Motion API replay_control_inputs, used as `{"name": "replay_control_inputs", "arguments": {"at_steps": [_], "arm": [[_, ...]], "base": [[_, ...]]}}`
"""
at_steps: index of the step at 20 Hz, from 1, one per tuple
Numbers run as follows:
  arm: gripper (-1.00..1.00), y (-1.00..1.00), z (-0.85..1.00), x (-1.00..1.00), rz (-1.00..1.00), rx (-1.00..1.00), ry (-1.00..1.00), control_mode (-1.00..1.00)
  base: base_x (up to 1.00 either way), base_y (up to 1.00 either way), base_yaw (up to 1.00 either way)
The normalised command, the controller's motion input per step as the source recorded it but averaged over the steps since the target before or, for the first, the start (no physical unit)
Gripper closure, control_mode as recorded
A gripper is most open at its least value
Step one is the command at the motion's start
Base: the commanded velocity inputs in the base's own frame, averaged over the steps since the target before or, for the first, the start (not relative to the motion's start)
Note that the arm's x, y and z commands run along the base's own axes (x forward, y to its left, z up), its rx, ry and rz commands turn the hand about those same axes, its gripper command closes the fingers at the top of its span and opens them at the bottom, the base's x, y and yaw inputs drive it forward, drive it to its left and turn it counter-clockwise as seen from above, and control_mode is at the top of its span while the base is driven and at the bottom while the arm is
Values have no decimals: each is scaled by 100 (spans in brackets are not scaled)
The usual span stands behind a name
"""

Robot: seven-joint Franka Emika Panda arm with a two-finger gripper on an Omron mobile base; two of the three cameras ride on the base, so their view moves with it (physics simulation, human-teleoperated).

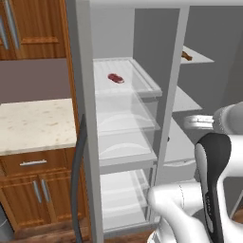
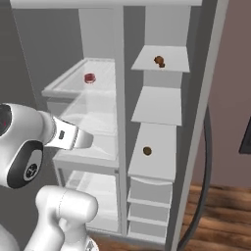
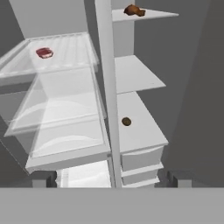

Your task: There's a chicken drumstick in the fridge that needs to be moved to the freezer for freezing. Pick up the chicken drumstick from the fridge, place it on any shelf in the freezer, and close the fridge and freezer doors when done.

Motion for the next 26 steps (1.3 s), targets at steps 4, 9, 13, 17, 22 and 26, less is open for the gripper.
{"name": "replay_control_inputs", "arguments": {"at_steps": [4,9,13,17,22,26], "arm": [[-100,0,0,0,0,0,0,100],[-100,0,0,0,0,0,0,100],[-100,0,0,0,0,0,0,100],[-100,0,0,0,0,0,0,100],[-100,0,0,0,0,0,0,100],[-100,-6,0,0,0,0,-1,-100]], "base": [[-70,-14,0],[-58,-1,0],[-42,0,0],[-26,0,0],[-28,0,0],[-3,0,0]]}}
